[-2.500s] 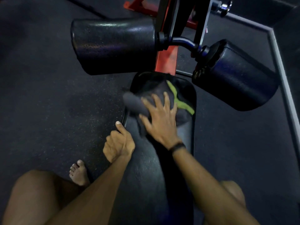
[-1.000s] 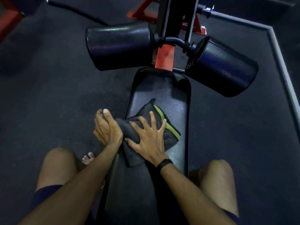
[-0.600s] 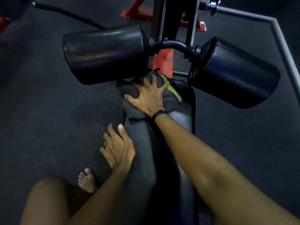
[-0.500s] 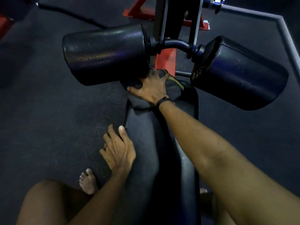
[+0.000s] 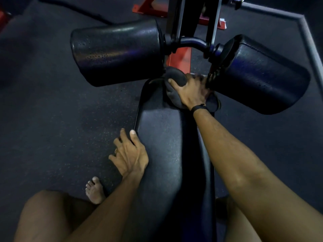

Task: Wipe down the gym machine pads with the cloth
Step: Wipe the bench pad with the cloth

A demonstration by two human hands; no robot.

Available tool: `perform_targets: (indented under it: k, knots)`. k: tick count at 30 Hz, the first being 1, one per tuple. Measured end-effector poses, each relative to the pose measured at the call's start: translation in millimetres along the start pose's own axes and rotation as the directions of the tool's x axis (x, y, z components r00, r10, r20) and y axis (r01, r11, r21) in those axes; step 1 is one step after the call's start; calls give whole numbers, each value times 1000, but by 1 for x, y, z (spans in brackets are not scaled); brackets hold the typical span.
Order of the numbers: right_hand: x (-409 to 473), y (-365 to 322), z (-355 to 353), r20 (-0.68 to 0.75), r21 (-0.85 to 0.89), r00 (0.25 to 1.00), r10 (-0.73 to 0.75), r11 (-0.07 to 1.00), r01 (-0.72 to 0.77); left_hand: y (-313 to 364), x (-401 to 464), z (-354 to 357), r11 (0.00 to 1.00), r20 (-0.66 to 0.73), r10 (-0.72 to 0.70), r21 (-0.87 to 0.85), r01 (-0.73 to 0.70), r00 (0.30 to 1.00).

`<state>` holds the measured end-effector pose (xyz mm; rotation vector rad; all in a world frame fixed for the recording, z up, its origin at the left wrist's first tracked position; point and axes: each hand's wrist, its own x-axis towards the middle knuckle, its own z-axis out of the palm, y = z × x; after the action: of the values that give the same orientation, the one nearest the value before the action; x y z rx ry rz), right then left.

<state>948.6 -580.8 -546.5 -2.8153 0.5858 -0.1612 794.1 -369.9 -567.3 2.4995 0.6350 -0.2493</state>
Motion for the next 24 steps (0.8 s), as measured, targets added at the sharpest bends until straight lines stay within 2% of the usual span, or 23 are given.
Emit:
perform_targets:
  k: [2, 6, 9, 12, 15, 17, 19, 21, 24]
  knots:
    - [-15, 8, -5, 17, 40, 997, 77, 996, -77, 1, 0, -1, 1000, 9, -9, -1, 9, 1000]
    - [-64, 23, -13, 1, -50, 979, 203, 978, -203, 4, 0, -2, 1000, 24, -14, 4, 14, 1000]
    - [-121, 36, -21, 38, 3, 965, 259, 966, -259, 4, 0, -1, 1000, 33, -20, -3, 20, 999]
    - [-200, 44, -29, 95, 5, 967, 235, 972, -236, 2, -1, -2, 999, 29, -21, -32, 22, 999]
    - [-282, 45, -30, 66, -109, 981, 185, 978, -177, 2, -2, -2, 995, 15, -24, -93, 26, 1000]
    - [-314, 48, -33, 71, -118, 983, 168, 980, -159, 2, -4, -3, 984, -19, -11, -178, 8, 1000]
    - [-306, 55, -37, 65, -74, 991, 121, 991, -116, 2, -3, -4, 970, -38, -20, -244, 11, 999]
    - [-256, 57, -35, 53, -13, 992, 118, 993, -117, 2, -3, -4, 963, -36, -37, -269, 26, 999]
    - [-137, 39, -22, -86, -14, 966, 242, 970, -244, 5, -6, -6, 958, -37, -11, -286, 0, 999]
